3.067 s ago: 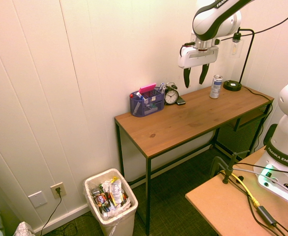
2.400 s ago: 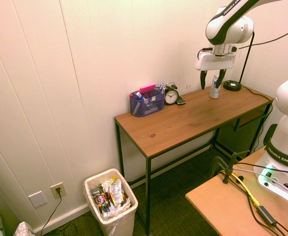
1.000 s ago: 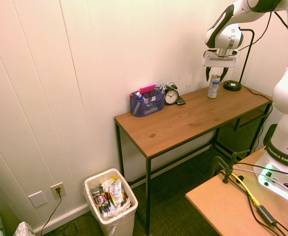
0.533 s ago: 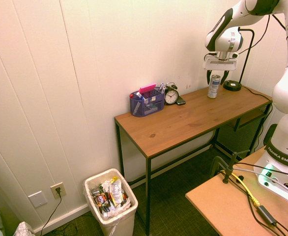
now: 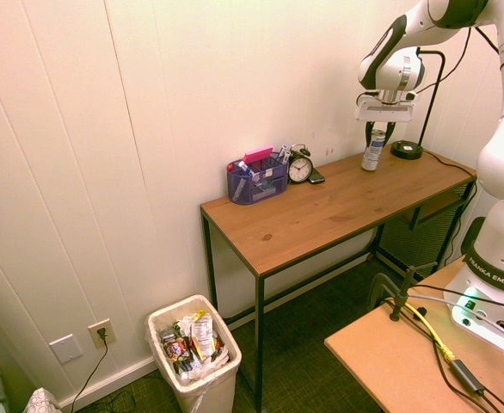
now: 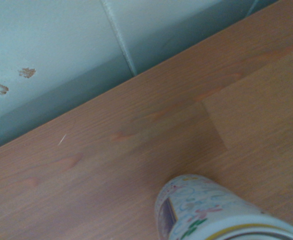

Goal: Throw the can in the trash bin

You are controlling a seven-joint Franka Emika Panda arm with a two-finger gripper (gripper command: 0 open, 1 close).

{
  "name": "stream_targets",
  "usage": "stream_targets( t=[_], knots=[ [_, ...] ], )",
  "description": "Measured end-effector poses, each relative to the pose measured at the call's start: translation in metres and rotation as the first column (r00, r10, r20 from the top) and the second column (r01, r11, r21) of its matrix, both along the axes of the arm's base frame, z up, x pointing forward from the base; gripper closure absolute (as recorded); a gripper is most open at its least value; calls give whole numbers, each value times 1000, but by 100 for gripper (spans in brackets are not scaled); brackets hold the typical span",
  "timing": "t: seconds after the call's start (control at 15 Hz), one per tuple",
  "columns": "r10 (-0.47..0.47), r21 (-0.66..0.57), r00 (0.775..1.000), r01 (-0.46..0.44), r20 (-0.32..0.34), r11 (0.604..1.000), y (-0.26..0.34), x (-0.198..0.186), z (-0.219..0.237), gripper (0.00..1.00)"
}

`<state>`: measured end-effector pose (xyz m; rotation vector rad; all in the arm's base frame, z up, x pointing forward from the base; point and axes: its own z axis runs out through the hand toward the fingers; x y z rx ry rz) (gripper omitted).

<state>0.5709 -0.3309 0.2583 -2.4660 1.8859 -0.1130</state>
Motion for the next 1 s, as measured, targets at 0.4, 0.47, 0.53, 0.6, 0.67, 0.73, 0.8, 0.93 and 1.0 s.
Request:
stream_targets(
  t=[0.4,0.47,0.53,0.6,0.67,0.73,0.8,0.93,1.0],
  knots=[
    [165,-88,985,-161,45,983,89,-10,13,100],
    [207,-102,977,-200,56,974,114,-14,22,100],
    [246,-115,967,-238,60,964,140,-20,32,100],
    [289,-133,955,-279,62,951,170,-28,43,100],
    [327,-158,943,-315,62,936,203,-36,53,100],
    [376,-188,925,-359,60,914,242,-45,62,100],
    [430,-219,901,-407,63,887,292,-51,79,100],
    [528,-261,847,-495,71,829,411,-64,124,100],
    [586,-267,807,-552,67,790,477,-73,146,100]
  ],
)
